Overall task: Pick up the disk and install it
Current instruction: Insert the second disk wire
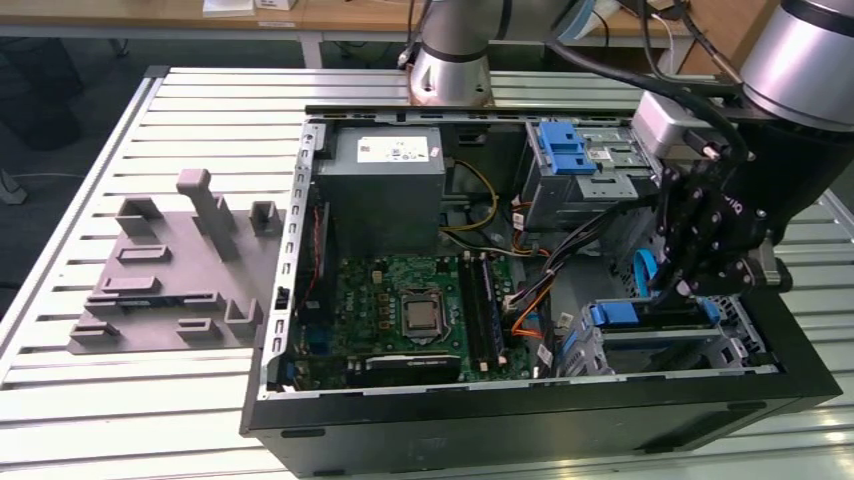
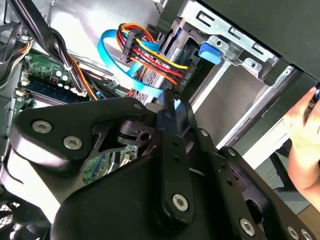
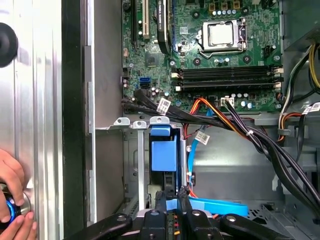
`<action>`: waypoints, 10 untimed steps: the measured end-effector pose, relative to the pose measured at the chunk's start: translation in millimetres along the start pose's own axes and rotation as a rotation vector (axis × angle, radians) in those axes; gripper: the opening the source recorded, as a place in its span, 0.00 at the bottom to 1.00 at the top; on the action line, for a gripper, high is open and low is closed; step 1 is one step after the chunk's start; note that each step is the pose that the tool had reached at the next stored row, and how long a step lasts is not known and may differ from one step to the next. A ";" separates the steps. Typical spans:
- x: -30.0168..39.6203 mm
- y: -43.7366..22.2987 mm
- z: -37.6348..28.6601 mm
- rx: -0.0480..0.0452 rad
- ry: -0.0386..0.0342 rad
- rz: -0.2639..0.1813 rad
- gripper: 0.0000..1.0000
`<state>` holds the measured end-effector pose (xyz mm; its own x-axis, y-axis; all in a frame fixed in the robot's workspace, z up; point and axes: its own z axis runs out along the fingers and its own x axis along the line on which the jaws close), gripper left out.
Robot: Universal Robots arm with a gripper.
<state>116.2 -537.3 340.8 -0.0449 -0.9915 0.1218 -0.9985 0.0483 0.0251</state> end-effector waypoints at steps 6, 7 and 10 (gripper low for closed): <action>0.7 0.1 -6.0 0.0000 0.0000 0.000 0.24; 0.8 0.2 -6.4 0.0000 -0.0003 0.000 0.24; 0.8 0.1 -6.5 0.0000 -0.0002 0.000 0.16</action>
<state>116.2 -537.2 347.4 -0.0448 -0.9916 0.1216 -0.9985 0.0482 0.0251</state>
